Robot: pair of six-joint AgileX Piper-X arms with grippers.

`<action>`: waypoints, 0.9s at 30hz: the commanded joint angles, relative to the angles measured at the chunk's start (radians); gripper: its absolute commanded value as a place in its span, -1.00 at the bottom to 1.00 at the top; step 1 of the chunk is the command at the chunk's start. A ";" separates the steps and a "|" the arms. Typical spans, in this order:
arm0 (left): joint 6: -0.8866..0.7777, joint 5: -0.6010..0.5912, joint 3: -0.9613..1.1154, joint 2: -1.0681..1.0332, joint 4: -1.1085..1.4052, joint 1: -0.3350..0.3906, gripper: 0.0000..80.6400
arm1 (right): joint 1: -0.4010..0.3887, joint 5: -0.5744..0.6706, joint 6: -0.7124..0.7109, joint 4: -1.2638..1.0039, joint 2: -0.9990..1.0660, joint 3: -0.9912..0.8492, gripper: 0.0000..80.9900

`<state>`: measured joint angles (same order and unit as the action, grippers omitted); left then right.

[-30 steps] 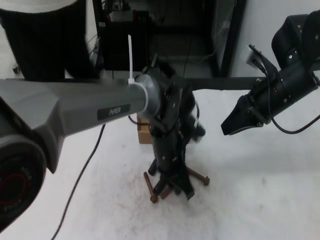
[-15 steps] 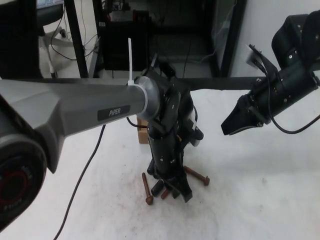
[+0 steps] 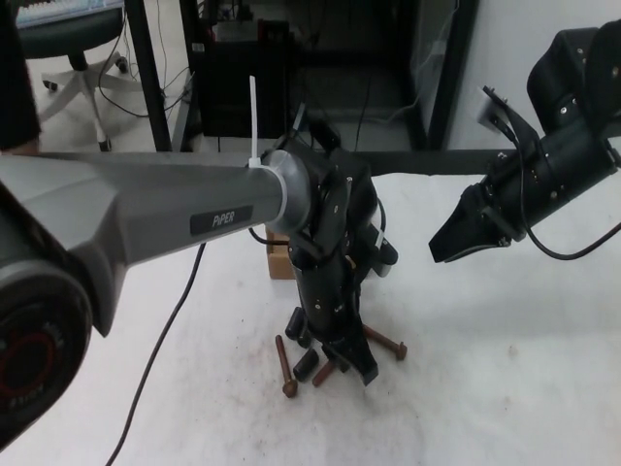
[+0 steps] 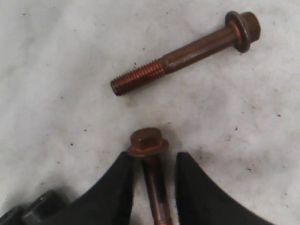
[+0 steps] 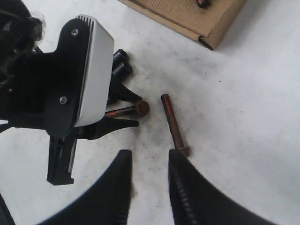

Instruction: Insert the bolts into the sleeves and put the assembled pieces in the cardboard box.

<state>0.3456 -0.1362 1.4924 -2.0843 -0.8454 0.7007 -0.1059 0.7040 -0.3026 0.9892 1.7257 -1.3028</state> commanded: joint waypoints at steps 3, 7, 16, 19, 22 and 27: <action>0.022 0.002 -0.006 -0.007 0.004 0.002 -0.94 | 0.000 0.015 0.003 0.003 -0.011 -0.002 -0.36; 0.043 0.002 -0.006 -0.007 -0.008 0.002 -1.00 | 0.000 0.015 0.003 0.003 -0.011 -0.002 -0.36; 0.036 -0.015 -0.006 0.035 0.040 0.002 -1.00 | 0.000 0.015 -0.012 0.003 -0.011 -0.002 -0.36; 0.006 -0.054 -0.006 0.104 0.084 0.002 -1.00 | 0.000 0.015 -0.012 0.003 -0.011 -0.002 -0.36; -0.046 -0.095 -0.006 0.187 0.132 -0.003 -1.00 | 0.000 0.015 -0.010 0.005 -0.011 -0.002 -0.36; -0.062 -0.098 -0.006 0.324 0.115 -0.026 -1.00 | 0.000 0.015 -0.005 0.035 -0.019 -0.002 -0.36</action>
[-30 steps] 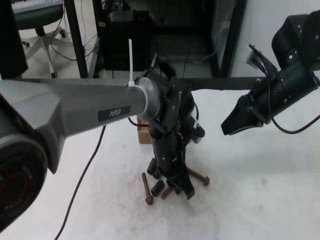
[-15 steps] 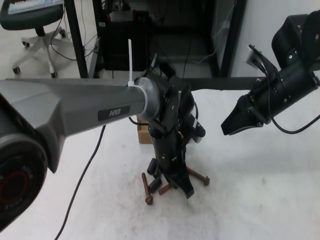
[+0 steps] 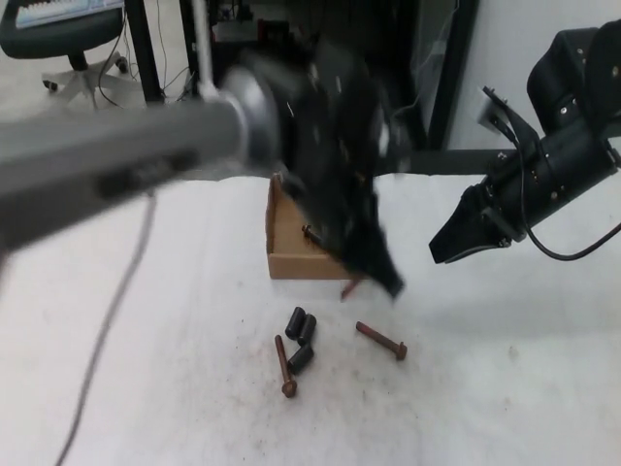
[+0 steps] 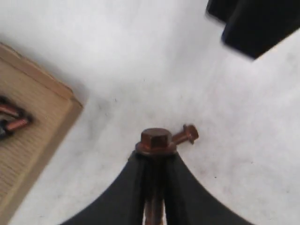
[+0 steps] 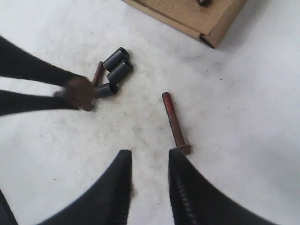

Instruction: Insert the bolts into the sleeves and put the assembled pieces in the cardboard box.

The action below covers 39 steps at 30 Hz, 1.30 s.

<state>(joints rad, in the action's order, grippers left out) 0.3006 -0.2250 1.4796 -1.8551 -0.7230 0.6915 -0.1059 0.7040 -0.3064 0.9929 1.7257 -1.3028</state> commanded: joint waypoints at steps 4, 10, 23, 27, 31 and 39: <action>-0.017 -0.030 -0.017 0.196 -0.076 -0.064 -1.00 | -0.013 0.015 -0.001 0.045 -0.044 -0.002 -0.36; -0.017 -0.047 -0.265 0.436 -0.029 -0.166 -1.00 | -0.104 0.015 -0.043 0.005 -0.053 -0.002 -0.36; -0.104 0.120 -0.796 0.984 0.188 -0.292 -1.00 | -0.370 -0.154 -0.047 -0.365 -0.043 -0.002 -0.36; -0.124 0.120 -0.869 1.027 0.128 -0.328 -1.00 | -0.404 -0.183 -0.115 -0.396 0.009 -0.011 -0.36; -0.129 0.120 -0.885 1.040 0.086 -0.341 -1.00 | -0.420 -0.261 -0.246 -0.383 0.071 -0.023 -0.26; -0.129 0.120 -0.885 1.076 0.086 -0.341 -1.00 | -0.426 -0.410 -0.461 -0.383 0.174 -0.022 -0.19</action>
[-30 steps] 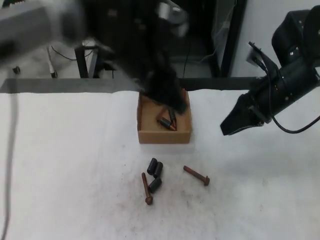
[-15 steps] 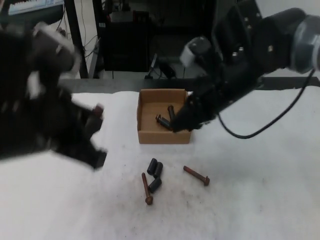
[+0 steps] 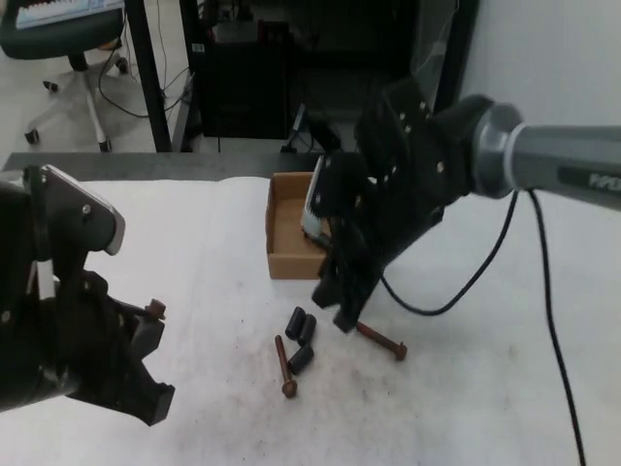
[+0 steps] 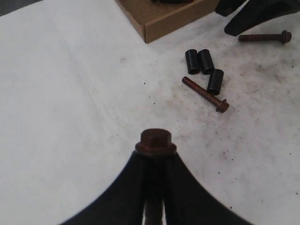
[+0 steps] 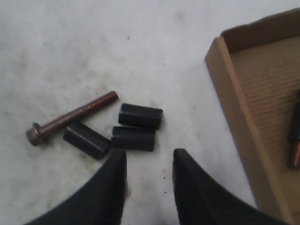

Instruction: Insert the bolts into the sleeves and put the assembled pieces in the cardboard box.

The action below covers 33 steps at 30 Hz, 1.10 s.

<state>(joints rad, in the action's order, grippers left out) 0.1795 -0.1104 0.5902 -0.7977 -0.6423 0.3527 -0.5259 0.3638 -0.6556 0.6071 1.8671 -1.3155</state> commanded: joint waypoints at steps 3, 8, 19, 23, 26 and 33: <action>-0.008 0.005 0.005 0.034 0.004 -0.002 -1.00 | -0.027 -0.105 -0.167 0.002 0.046 -0.010 -0.19; -0.008 0.005 0.005 0.049 0.000 -0.002 -1.00 | -0.087 -0.120 -0.133 0.014 0.054 -0.010 -0.18; -0.008 0.005 0.005 0.049 -0.087 -0.002 -1.00 | -0.162 -0.273 -0.024 0.007 0.053 -0.010 -0.09; -0.032 0.005 0.005 0.051 -0.087 -0.002 -1.00 | -0.143 -0.285 0.004 -0.042 0.053 -0.010 -0.09; -0.034 -0.004 0.005 0.064 -0.087 -0.002 -1.00 | -0.128 -0.285 0.025 -0.104 0.053 -0.010 -0.09; -0.035 -0.004 0.005 0.107 -0.085 -0.002 -1.00 | -0.115 -0.285 0.088 -0.070 0.111 -0.069 -0.09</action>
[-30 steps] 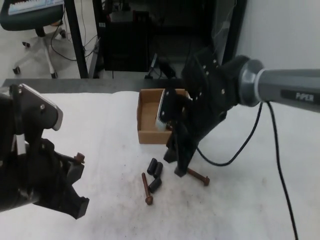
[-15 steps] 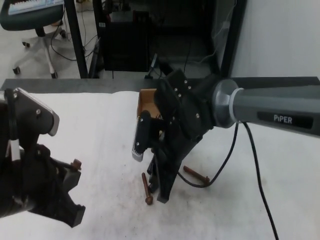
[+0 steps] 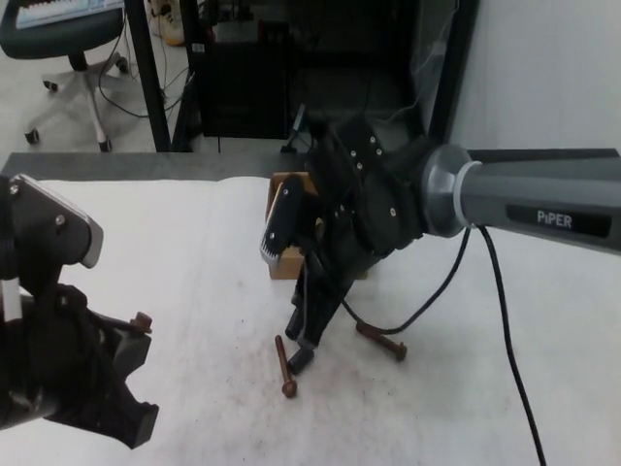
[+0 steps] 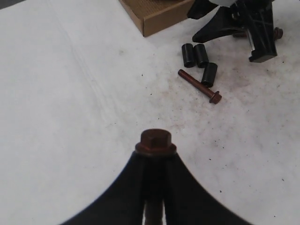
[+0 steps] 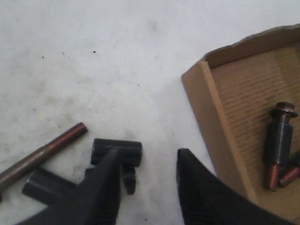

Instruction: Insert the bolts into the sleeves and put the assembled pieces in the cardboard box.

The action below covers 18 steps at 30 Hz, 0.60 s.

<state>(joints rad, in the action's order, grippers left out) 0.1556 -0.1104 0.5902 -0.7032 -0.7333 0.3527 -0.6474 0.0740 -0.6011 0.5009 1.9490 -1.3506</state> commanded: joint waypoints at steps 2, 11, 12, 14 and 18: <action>-0.011 -0.004 0.005 0.020 0.006 -0.002 -1.00 | 0.006 0.005 0.033 0.101 0.076 -0.080 -0.09; -0.011 -0.004 0.005 0.021 0.006 -0.002 -1.00 | -0.009 0.005 0.057 0.172 0.146 -0.195 -0.09; -0.011 -0.004 0.005 0.021 0.006 -0.002 -1.00 | -0.009 0.005 0.057 0.172 0.146 -0.196 -0.09; -0.008 -0.004 0.005 0.021 0.006 -0.002 -1.00 | -0.009 0.005 0.057 0.177 0.146 -0.195 -0.09; -0.007 -0.004 0.005 0.021 0.006 -0.002 -1.00 | -0.009 0.005 0.060 0.205 0.146 -0.195 -0.09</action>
<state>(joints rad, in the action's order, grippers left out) 0.1561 -0.1104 0.5902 -0.6923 -0.7333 0.3527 -0.6547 0.0749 -0.5450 0.6819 2.0963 -1.5342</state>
